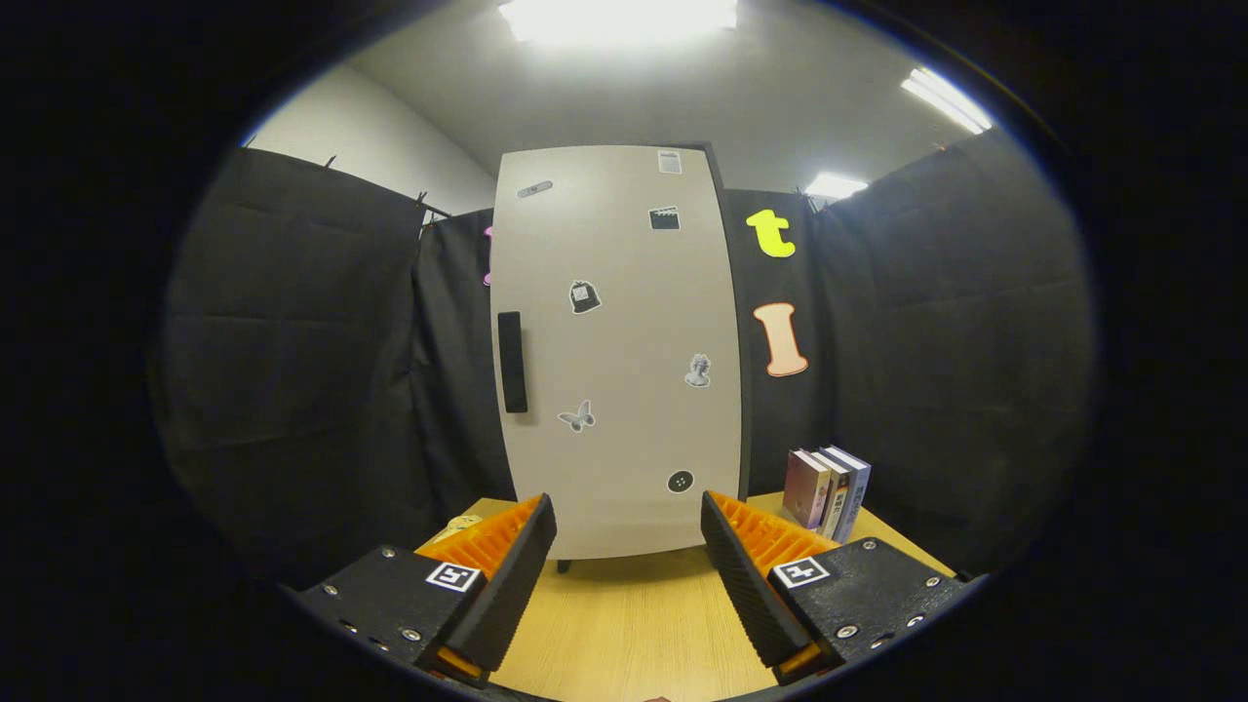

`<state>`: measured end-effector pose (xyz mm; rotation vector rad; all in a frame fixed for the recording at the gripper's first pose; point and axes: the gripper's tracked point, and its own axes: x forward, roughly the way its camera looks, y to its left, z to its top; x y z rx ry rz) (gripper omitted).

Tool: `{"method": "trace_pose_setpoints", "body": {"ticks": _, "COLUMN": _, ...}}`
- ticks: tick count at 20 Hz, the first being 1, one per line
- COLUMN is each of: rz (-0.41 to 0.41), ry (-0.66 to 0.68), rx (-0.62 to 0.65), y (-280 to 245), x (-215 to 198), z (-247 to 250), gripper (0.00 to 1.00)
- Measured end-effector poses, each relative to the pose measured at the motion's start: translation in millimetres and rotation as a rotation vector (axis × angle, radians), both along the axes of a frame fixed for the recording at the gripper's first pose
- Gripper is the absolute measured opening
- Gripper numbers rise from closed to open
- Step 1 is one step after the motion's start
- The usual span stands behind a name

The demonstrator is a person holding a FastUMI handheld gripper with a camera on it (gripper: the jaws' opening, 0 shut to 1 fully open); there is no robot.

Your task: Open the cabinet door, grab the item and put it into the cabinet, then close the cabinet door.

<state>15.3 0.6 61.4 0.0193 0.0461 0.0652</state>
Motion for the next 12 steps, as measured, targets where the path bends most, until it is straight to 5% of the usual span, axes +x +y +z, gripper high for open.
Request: {"method": "trace_pose_setpoints", "body": {"ticks": 12, "rz": -0.005, "ry": -0.001, "rx": 0.011, "y": -5.2, "x": -2.7, "z": -0.2, "gripper": 0.93}}
